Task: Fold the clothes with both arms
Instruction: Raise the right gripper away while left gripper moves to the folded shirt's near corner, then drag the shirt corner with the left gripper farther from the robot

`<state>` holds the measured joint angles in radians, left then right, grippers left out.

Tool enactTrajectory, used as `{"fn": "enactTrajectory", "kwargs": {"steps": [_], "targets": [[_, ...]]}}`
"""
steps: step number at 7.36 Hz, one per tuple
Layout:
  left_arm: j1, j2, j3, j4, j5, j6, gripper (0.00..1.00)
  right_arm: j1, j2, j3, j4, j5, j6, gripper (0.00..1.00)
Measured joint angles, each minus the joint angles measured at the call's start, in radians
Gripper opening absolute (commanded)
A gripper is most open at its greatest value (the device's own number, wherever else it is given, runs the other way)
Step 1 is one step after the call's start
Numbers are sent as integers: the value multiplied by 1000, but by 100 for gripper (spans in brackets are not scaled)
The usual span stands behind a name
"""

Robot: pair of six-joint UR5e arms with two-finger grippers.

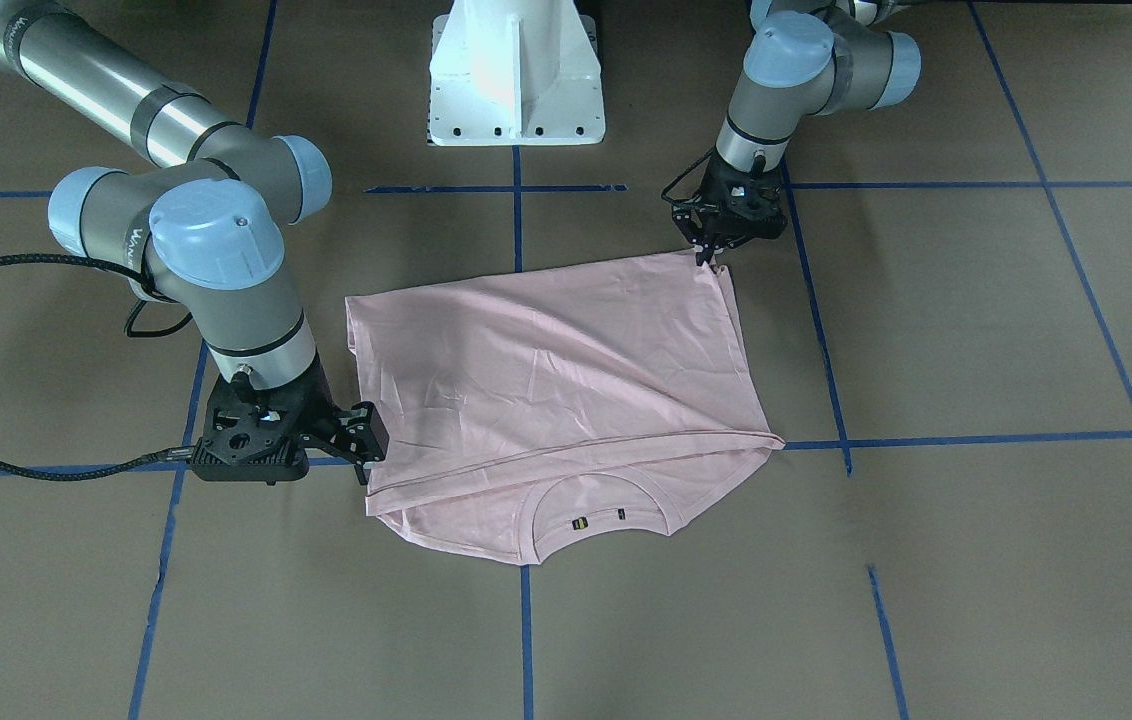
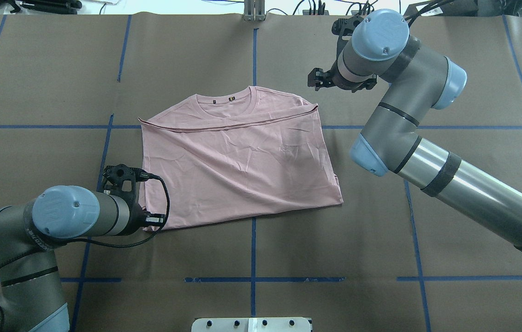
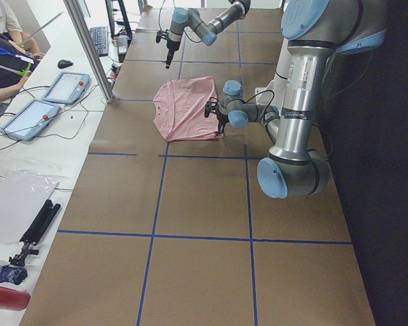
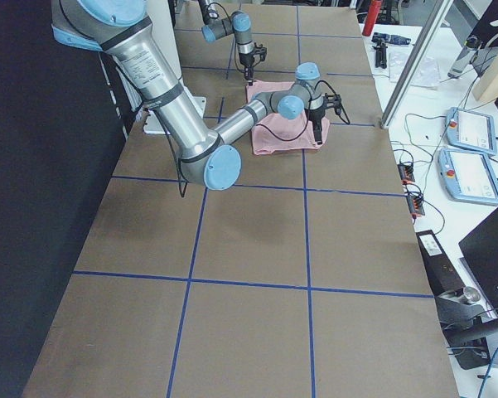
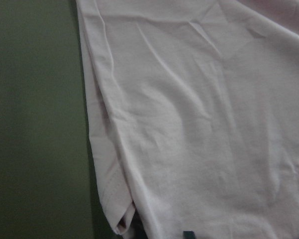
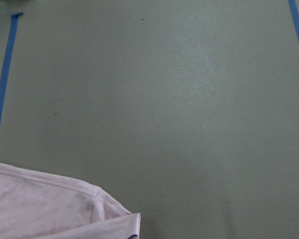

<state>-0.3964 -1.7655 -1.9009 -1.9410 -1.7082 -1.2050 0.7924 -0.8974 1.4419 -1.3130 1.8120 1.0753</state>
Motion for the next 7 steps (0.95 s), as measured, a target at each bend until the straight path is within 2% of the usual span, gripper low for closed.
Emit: {"fn": "enactTrajectory", "kwargs": {"steps": [2,4,5,7], "targets": [[-14,12,-4,1,1,55,0,2,0,-1,0,0,0,100],[-110,24,23,1,3,210,0,8,0,-1,-1,1,-3,100],[-194,6,84,-1,4,306,0,11,0,-1,-1,1,-4,100],[-353,-145,312,-23,4,466,0,15,0,-2,-2,1,-5,100]]}}
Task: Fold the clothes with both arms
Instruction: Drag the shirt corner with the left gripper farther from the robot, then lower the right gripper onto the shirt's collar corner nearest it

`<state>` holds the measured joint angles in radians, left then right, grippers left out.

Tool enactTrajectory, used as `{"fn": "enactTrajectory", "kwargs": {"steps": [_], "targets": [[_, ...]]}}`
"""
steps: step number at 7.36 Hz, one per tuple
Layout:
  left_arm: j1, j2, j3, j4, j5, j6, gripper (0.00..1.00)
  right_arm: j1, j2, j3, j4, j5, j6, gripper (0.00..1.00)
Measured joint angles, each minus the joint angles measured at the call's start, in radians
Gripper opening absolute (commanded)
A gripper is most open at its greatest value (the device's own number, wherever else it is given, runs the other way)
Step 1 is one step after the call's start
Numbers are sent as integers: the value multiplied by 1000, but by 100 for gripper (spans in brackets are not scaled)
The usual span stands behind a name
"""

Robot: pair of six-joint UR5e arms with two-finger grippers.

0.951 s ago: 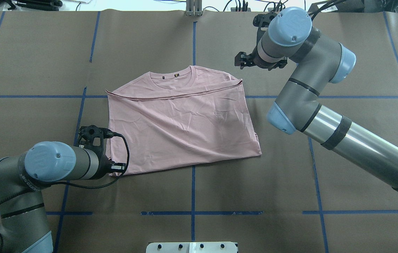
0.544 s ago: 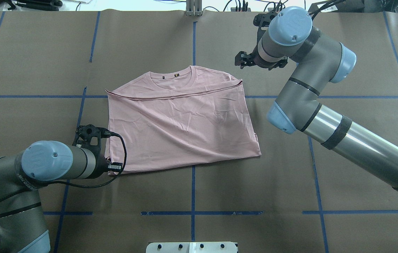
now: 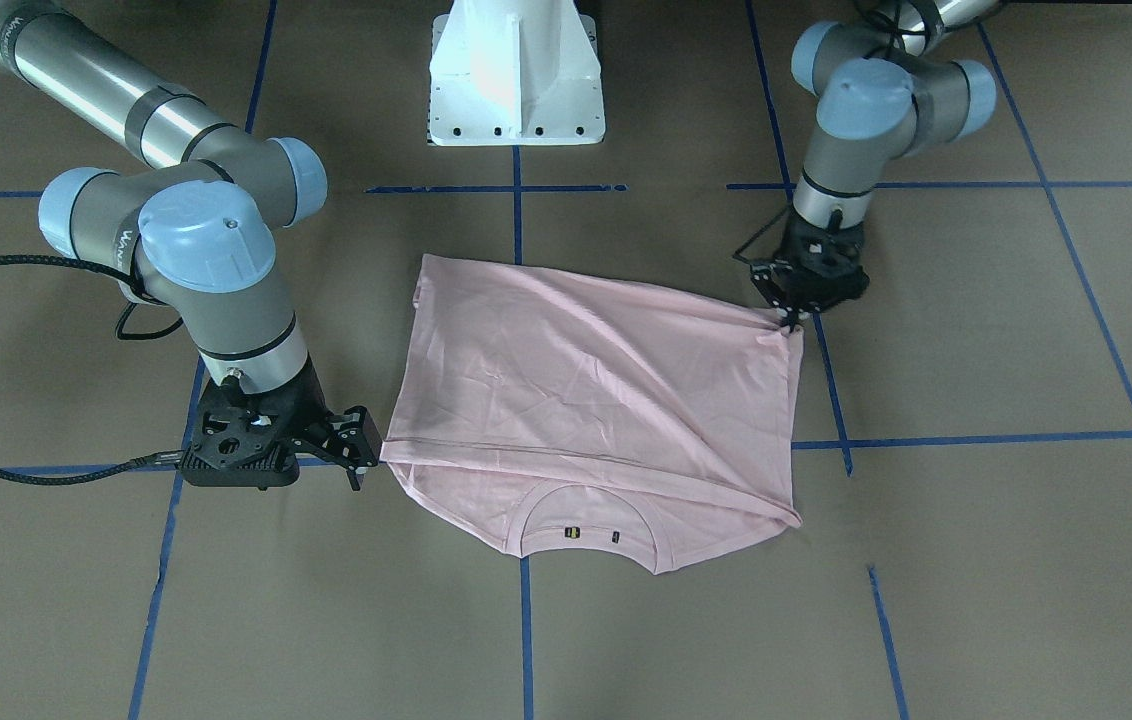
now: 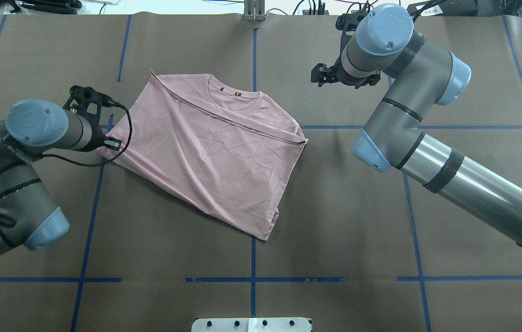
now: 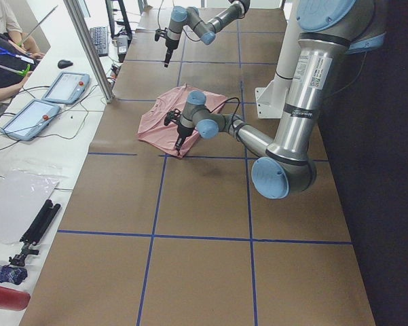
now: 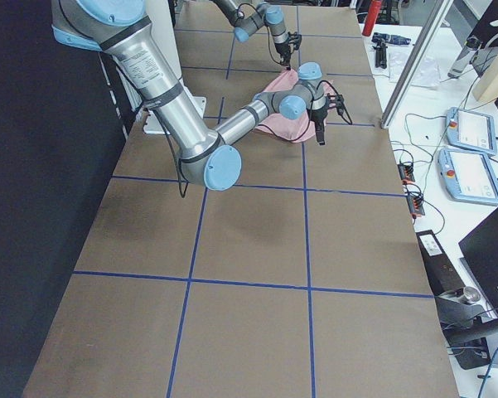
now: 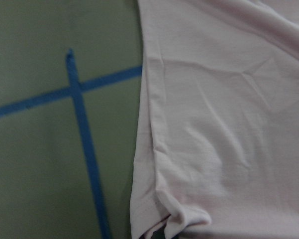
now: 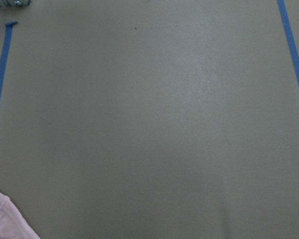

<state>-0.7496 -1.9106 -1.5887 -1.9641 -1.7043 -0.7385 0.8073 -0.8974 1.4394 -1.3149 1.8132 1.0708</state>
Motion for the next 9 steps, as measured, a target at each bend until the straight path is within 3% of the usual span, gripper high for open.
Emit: {"fn": "enactTrajectory", "kwargs": {"steps": [3,4,5,6,7,9], "targets": [[-144,-336,559,-246,9,126,0,6,0,0,-2,0,1,100],[-176,-417,702,-314,23,150,0,11,0,-1,-2,0,1,100],[-200,-447,763,-348,33,174,87,14,0,-1,-2,1,1,100],[-212,-452,784,-367,38,194,100,15,0,-1,-1,1,1,100],[-223,-437,787,-401,36,225,100,14,3,-2,0,1,9,98],[-276,-401,768,-466,-65,304,100,-6,30,-3,-2,0,134,89]]}}
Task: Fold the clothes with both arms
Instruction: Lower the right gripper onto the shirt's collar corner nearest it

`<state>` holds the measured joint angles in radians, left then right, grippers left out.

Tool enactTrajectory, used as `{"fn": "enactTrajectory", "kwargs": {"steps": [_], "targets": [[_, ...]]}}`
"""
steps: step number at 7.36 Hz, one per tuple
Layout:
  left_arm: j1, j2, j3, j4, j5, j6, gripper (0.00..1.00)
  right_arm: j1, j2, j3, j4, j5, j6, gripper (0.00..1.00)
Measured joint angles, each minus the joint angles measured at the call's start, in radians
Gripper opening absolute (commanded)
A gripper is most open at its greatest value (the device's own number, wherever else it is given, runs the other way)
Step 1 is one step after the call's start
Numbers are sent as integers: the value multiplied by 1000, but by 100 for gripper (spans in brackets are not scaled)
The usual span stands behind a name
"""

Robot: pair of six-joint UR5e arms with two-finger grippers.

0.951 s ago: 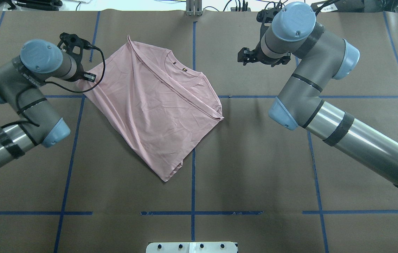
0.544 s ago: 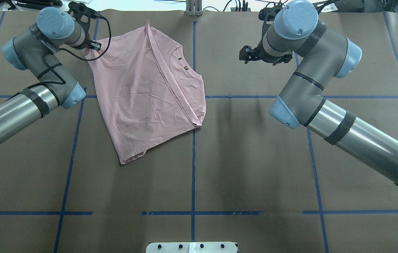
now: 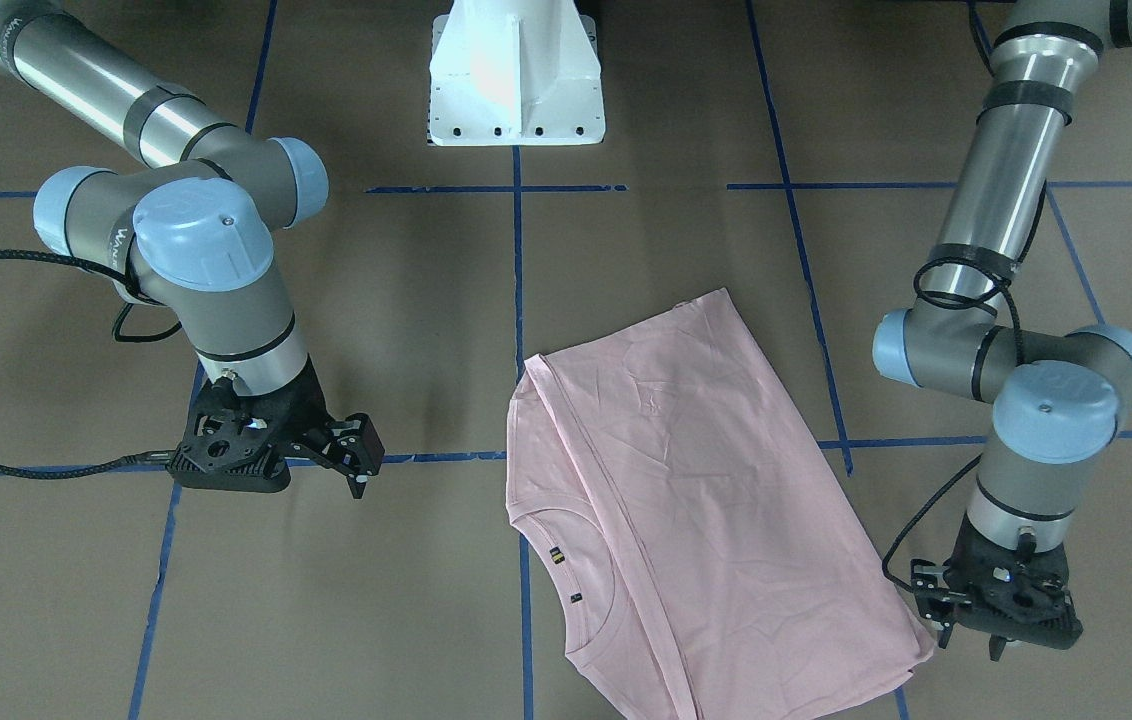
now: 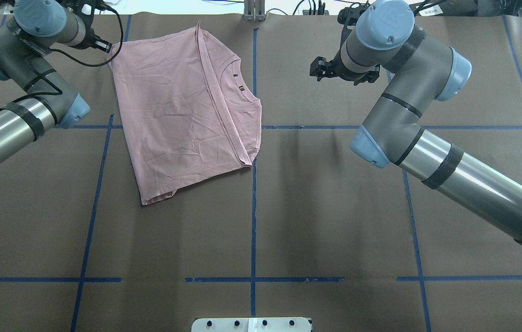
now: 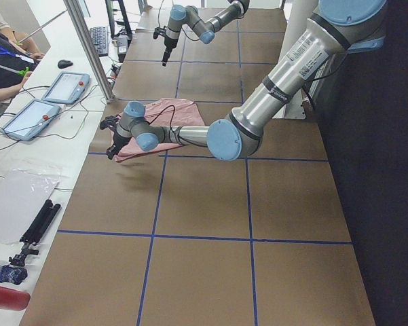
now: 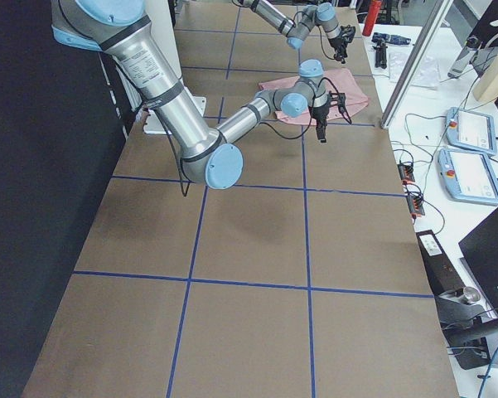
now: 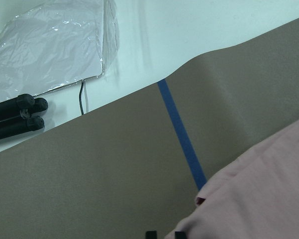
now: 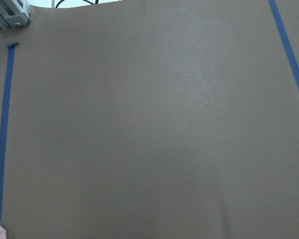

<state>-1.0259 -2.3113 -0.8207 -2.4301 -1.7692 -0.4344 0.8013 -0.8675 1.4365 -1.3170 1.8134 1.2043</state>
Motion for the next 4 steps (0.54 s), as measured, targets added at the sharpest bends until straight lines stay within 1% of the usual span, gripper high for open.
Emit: {"fn": "enactTrajectory", "kwargs": {"steps": [1,2,3,4], "targets": [[-19,26,-48,-8,-54,15,100,-34,28,-2,-1,-2,127,85],[-25,57,-110,-8,-79,18,100,-81,56,-5,-2,-12,258,77],[-23,80,-157,-7,-89,6,100,-132,86,-8,-33,-29,374,76],[-15,90,-179,-8,-92,-22,100,-175,117,-11,-86,-44,455,76]]}}
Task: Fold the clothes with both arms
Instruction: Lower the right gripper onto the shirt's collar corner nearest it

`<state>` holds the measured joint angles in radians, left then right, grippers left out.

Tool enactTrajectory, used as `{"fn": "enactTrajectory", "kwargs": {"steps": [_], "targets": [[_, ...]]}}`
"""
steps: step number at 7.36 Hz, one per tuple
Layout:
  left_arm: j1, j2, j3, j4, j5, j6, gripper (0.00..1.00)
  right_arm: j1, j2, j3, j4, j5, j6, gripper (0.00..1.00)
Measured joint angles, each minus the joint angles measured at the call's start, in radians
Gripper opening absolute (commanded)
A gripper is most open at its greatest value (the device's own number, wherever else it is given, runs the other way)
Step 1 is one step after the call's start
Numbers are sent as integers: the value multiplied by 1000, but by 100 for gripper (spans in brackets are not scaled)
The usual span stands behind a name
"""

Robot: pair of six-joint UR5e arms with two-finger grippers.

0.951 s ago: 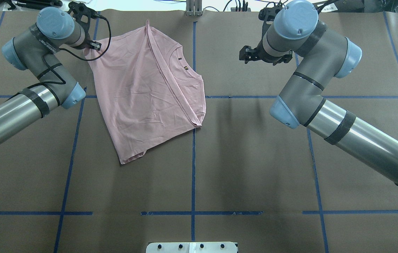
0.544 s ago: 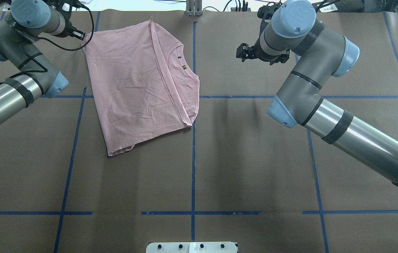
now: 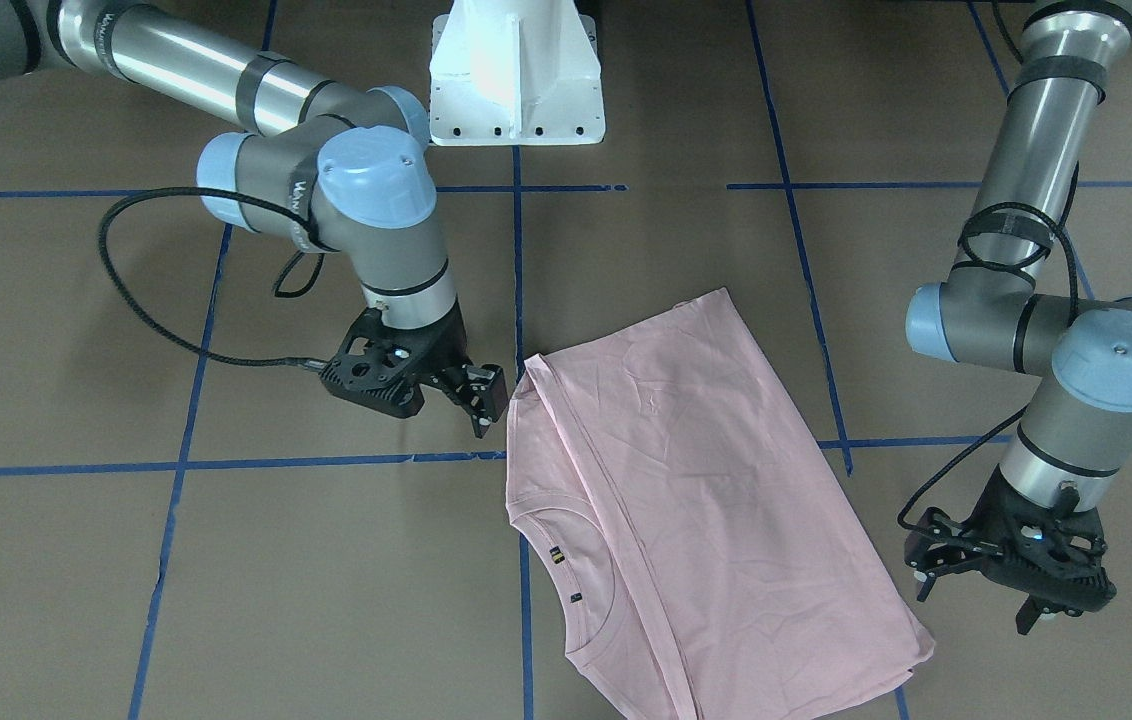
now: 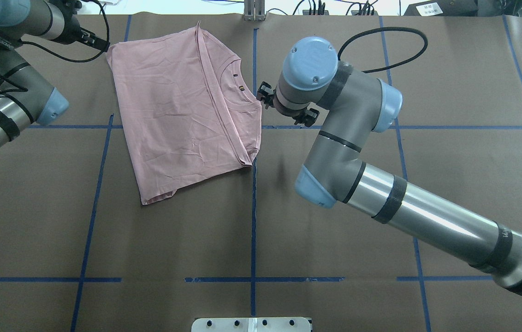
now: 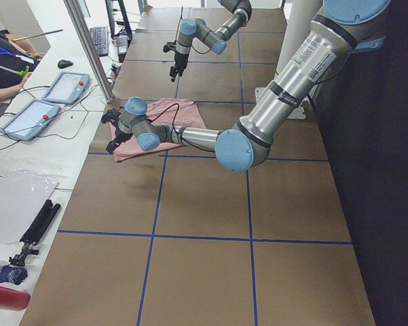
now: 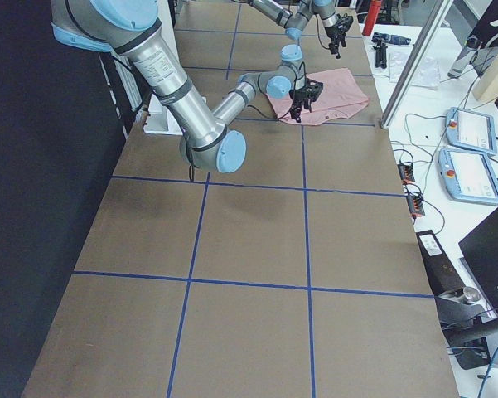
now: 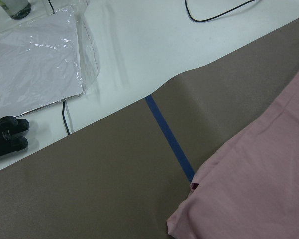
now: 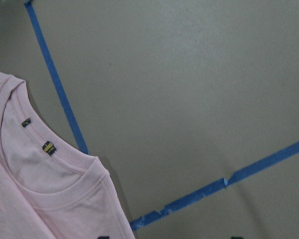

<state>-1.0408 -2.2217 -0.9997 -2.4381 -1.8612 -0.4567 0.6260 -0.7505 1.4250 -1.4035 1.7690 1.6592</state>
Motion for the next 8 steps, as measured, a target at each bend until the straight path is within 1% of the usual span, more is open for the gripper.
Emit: {"fn": "enactTrajectory", "kwargs": {"steps": [1,2,4,6,8], "targets": [[13,4,-14,0,-2,-24,100,-43,29,-14,-36,-23,52,74],[24,4,-27,1,-2,-37,100,-80,63,-51,-51,-59,81,68],[37,6,-35,3,-3,-46,100,-122,125,-139,-53,-106,105,63],[41,12,-36,1,-3,-49,100,-139,141,-161,-49,-116,108,63],[42,15,-37,-2,-3,-48,100,-143,142,-178,-19,-118,108,63]]}}
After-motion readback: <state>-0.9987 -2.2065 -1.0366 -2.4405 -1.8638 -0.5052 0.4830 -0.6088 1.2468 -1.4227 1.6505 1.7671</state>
